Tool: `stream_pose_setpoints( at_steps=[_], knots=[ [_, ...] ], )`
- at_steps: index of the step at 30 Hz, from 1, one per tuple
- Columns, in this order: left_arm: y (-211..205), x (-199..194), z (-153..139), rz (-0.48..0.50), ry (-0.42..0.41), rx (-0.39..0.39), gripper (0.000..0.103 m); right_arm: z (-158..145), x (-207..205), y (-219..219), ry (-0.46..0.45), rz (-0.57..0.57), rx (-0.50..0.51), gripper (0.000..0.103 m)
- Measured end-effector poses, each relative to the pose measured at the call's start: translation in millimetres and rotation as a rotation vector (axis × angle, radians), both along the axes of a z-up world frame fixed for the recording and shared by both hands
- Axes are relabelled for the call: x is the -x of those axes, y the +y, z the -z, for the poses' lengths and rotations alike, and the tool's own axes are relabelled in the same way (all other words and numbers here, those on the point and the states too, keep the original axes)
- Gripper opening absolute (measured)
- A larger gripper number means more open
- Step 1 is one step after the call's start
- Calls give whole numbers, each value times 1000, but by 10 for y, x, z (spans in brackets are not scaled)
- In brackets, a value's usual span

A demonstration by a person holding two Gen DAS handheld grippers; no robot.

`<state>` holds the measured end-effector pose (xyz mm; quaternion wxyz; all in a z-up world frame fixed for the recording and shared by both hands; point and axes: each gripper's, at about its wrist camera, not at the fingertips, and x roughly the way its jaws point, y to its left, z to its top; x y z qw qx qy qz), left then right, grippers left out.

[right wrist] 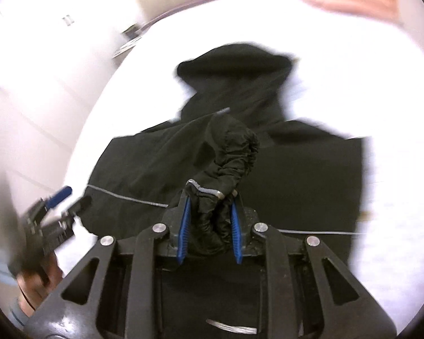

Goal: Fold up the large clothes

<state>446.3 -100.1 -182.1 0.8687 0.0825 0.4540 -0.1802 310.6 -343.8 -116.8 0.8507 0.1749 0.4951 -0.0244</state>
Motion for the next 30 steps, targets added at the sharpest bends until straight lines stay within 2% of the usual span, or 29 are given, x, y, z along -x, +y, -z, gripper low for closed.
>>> stream_pose_setpoints(
  at_steps=[2,4,6,8,9,11,13,15,17,21,24,26,29,30],
  knots=[
    [-134,-75,197,48,54,-8,69,-21,155,-252,27,56,80,23],
    [-277,-168,517,83,139,-33,69,122,258,-527,79,112,99,24],
    [-375,-211,795,77,160,-86,68,452,275,-726,148,126,71,25],
    [-391,-215,916,83,145,-114,69,985,221,-801,266,101,54,26],
    [-386,-219,916,88,144,-112,69,1149,240,-847,294,92,62,27],
    [-357,-206,880,103,151,-107,69,1328,314,-932,277,116,3,30],
    [-341,-194,867,130,151,-112,69,1274,377,-992,269,154,-51,34],
    [-323,-182,809,151,162,-105,69,1188,412,-1001,287,177,-45,41],
    [-320,-234,718,162,175,-80,69,1017,420,-954,311,178,32,51],
    [-221,-298,412,171,179,16,69,525,442,-750,297,191,219,54],
    [-238,-270,337,209,190,63,69,338,328,-589,212,165,204,54],
    [-319,-233,437,221,195,40,69,402,139,-431,199,148,166,54],
    [-421,-160,696,236,250,28,69,686,-285,-134,191,89,84,53],
    [-439,-112,788,232,247,10,69,775,-416,-10,193,61,86,53]
  ],
)
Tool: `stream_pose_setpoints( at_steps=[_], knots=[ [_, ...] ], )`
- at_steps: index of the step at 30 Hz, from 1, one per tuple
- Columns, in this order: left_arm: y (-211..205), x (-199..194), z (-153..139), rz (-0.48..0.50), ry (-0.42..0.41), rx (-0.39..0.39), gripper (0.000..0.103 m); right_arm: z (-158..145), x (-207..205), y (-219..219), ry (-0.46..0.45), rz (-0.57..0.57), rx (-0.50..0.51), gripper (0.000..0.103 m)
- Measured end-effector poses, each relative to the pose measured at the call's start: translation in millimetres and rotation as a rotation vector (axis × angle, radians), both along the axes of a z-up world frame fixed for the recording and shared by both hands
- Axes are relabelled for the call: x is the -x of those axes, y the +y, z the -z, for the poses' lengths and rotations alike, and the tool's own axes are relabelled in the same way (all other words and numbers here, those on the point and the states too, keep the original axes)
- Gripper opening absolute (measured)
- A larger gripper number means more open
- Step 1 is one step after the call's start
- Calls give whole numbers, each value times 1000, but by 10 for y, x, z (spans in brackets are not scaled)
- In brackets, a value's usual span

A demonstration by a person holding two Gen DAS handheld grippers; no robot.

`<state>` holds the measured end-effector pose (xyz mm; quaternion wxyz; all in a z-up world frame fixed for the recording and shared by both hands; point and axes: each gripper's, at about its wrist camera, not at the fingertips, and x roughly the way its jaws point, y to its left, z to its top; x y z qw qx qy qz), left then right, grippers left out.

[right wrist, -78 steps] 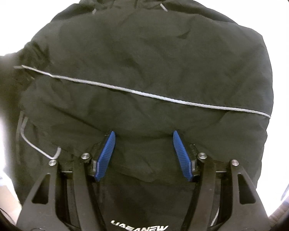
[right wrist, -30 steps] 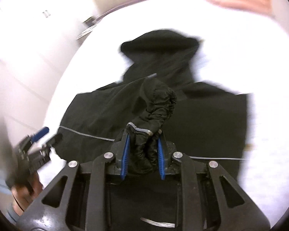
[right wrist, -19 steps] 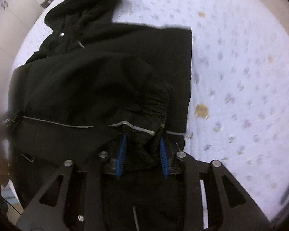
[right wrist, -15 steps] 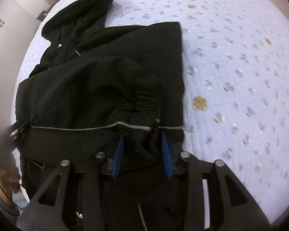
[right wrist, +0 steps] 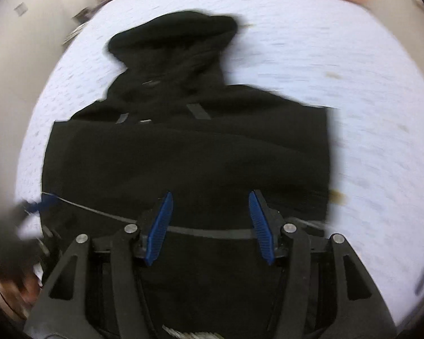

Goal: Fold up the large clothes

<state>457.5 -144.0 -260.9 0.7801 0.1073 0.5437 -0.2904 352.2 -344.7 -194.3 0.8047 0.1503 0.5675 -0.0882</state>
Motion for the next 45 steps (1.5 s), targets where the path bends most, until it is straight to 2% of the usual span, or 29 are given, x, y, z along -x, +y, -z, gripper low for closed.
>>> stream_pose_setpoints(
  at_steps=[2,4,6,9,12,15,17,19,20,23,25,26,27,29,31,34,36,39,45],
  knots=[
    [-44,76,133,6,-42,-55,69,290,-236,236,54,-69,48,52],
    [-106,99,209,12,-74,-99,69,616,-334,306,133,-74,77,53],
    [-128,76,216,10,-72,-112,69,696,-319,261,111,-66,60,53],
    [-85,35,122,7,-41,-89,70,579,-257,151,115,-59,23,50],
    [43,12,-64,-23,-42,-49,70,282,20,-19,78,-48,-23,49],
    [218,-63,-206,-86,-40,-10,70,87,358,-183,76,-28,40,48],
    [291,-159,-106,-124,-7,-40,70,119,535,-327,118,-16,53,36],
    [339,-238,88,-148,43,-87,69,333,578,-376,188,-18,32,22],
    [333,-249,72,-146,44,-85,69,434,585,-408,223,-26,9,21],
    [292,-321,-174,-115,17,-43,69,272,510,-525,206,-45,-26,23],
    [252,-441,-380,-106,-16,-18,70,-15,441,-654,142,-45,-50,25],
    [225,-524,-462,-102,-29,-4,70,-184,435,-739,101,-46,-60,30],
    [173,-651,-562,-101,-48,11,70,-282,368,-801,73,-49,-66,33],
    [55,-945,-707,-106,-72,43,70,-441,106,-966,14,-47,-63,46],
    [-95,-1351,-831,-142,-91,69,70,-520,-202,-1109,-32,-45,-65,47],
    [-361,-1887,-964,-140,-129,108,70,-623,-706,-1247,-117,-54,-38,49],
    [-582,-2191,-927,-108,-160,81,70,-570,-1045,-1337,-129,-57,-30,56],
    [-901,-2620,-691,-75,-203,-33,70,-374,-1536,-1340,-109,-53,-10,59],
    [-1215,-3059,-172,-33,-196,-162,70,-11,-1961,-1453,-31,-79,55,60]
  ],
)
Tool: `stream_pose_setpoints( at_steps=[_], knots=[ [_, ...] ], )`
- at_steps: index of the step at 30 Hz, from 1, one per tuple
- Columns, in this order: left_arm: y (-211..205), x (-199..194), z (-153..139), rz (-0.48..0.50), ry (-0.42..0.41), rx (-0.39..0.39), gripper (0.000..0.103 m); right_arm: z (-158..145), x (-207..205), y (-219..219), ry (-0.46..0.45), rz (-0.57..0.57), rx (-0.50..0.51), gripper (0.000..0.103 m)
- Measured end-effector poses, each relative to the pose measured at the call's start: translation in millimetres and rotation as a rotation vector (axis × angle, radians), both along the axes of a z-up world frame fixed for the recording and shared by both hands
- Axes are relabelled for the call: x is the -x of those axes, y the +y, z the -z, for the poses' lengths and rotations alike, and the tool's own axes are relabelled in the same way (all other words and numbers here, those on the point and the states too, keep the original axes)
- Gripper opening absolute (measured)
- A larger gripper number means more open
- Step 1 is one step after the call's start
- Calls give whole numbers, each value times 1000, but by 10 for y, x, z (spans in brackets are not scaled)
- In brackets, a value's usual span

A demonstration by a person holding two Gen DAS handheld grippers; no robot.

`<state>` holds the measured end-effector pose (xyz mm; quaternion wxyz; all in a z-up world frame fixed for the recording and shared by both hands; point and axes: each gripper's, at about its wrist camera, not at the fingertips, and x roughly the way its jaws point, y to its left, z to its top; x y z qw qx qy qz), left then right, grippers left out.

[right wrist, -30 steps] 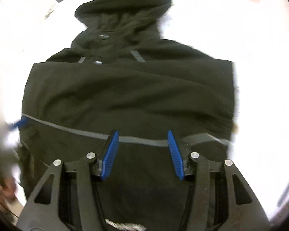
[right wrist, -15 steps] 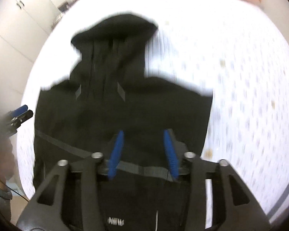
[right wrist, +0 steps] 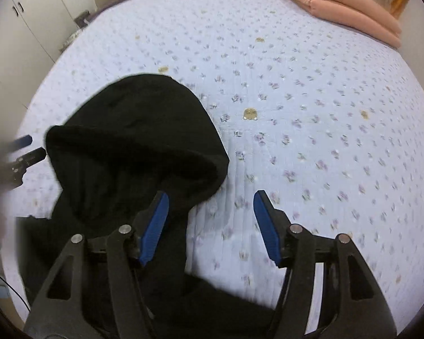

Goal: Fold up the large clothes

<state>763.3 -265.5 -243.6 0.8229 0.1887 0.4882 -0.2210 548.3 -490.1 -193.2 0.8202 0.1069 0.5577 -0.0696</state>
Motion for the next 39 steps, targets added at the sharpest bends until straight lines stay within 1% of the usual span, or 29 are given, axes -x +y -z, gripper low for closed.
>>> stream_pose_setpoints(
  at_steps=[2,3,4,5,6,7,9,10,11,12,13,14,16,17,18,19,21,22,23,24,25,26,28,30,32,33,35,38,39],
  knots=[
    [-20,-59,108,-1,-21,-26,69,111,-60,10,12,-3,-6,60],
    [16,-65,151,-11,-26,-34,65,164,-101,22,16,-6,-7,59],
    [-10,-117,182,-25,-26,-28,37,176,-138,47,20,-11,1,55],
    [7,-153,197,-25,3,6,10,222,-184,92,25,-15,27,29],
    [51,-160,161,-33,30,57,9,245,-213,125,28,-16,64,16],
    [113,-116,60,-42,5,97,9,237,-209,138,29,-12,92,7],
    [311,-32,-159,-42,-29,223,9,120,-110,73,-46,9,76,4],
    [457,-4,-243,-49,-12,310,9,40,-34,51,-75,14,70,4],
    [567,6,-259,-56,7,362,10,-15,56,27,-102,17,55,4],
    [646,3,-205,-68,37,376,10,-15,116,5,-109,19,33,4],
    [675,-16,-89,-73,77,364,10,31,145,-1,-101,16,15,4],
    [678,-57,152,-77,139,312,10,138,161,-1,-76,12,0,4],
    [615,-85,533,-65,222,210,11,403,126,18,-8,5,-20,5],
    [592,-61,628,-52,229,189,13,536,105,36,31,-4,-33,5],
    [566,-16,576,-34,190,172,13,615,104,62,46,-6,-26,5],
    [536,24,498,-12,164,149,13,590,118,88,36,-11,-8,9],
    [536,117,349,34,120,108,25,490,155,97,31,-15,1,14],
    [554,156,301,53,117,95,45,437,194,82,34,-18,-11,19],
    [599,188,244,72,114,93,60,387,229,71,33,-25,-14,26],
    [661,235,172,89,105,99,63,294,296,63,26,-32,-9,30],
    [717,285,93,107,95,99,63,241,332,63,23,-37,-8,37],
    [784,341,-17,124,82,106,63,136,391,63,9,-48,-12,41],
    [892,385,-190,131,63,158,63,-37,453,73,-24,-61,-10,43],
    [950,383,-418,118,35,247,63,-234,452,121,-72,-70,-18,43],
    [894,267,-551,76,26,341,65,-339,371,160,-106,-68,-30,45],
    [822,207,-567,56,32,356,65,-375,282,200,-124,-69,-41,45],
    [623,22,-467,27,50,319,65,-303,100,217,-118,-52,-39,46],
    [344,-136,-98,45,94,207,65,-91,-190,228,-90,-42,-63,46],
    [326,-142,-17,53,117,189,65,-9,-276,230,-66,-42,-47,46]
  ],
)
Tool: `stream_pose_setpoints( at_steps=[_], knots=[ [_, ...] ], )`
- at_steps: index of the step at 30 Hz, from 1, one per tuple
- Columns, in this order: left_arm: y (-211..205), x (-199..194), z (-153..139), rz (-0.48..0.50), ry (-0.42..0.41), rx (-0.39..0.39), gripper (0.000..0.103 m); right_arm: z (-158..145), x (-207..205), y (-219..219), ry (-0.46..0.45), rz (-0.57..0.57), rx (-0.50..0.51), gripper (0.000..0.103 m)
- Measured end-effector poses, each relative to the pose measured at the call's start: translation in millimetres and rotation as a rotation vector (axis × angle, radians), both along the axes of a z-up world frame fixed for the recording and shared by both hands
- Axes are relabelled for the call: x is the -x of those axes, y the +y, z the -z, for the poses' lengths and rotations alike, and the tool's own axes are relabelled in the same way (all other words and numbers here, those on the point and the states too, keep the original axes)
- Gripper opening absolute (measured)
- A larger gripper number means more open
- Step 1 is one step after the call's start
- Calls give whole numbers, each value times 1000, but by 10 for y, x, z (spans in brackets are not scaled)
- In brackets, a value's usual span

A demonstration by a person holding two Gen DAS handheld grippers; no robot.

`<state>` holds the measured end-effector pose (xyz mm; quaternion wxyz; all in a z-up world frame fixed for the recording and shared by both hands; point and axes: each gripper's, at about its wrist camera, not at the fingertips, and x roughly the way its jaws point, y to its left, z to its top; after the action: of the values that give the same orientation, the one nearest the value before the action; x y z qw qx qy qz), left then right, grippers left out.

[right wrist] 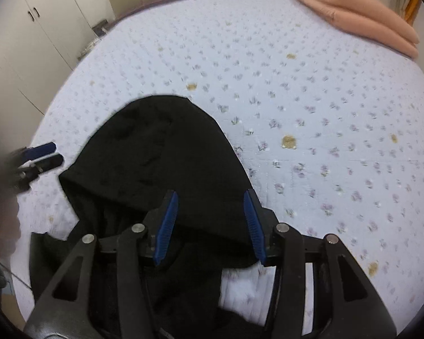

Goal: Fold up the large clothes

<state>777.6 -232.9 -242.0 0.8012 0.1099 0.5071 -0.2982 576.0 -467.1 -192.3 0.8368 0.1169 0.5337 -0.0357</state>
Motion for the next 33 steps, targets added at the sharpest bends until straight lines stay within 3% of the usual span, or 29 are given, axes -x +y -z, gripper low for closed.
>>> stream_pose_setpoints(
  at_steps=[4,6,8,12,16,19,22,25,27,28,30,33],
  knots=[
    [12,94,455,71,82,-56,67,360,54,9,83,-41,-4,46],
    [60,114,576,64,91,-31,69,565,144,29,115,-57,28,51],
    [96,67,565,53,117,-8,69,666,186,-1,118,-48,29,62],
    [139,77,400,73,106,0,69,596,215,-253,111,1,-120,62],
    [205,7,156,94,108,81,69,444,302,-461,83,4,-230,63],
    [178,-89,172,85,133,100,69,449,321,-632,80,27,-283,63],
    [90,-167,365,109,217,106,69,582,284,-677,101,15,-359,63],
    [57,-175,521,117,324,145,76,756,172,-595,138,-33,-453,63],
    [76,-202,561,108,333,186,77,771,106,-548,117,-54,-460,58],
    [92,-192,554,105,333,192,77,767,69,-520,109,-69,-475,43],
    [70,-192,561,97,304,188,75,792,-22,-419,115,-108,-472,35],
    [-32,-47,496,114,219,142,43,792,-116,-231,108,-147,-422,25]
  ],
)
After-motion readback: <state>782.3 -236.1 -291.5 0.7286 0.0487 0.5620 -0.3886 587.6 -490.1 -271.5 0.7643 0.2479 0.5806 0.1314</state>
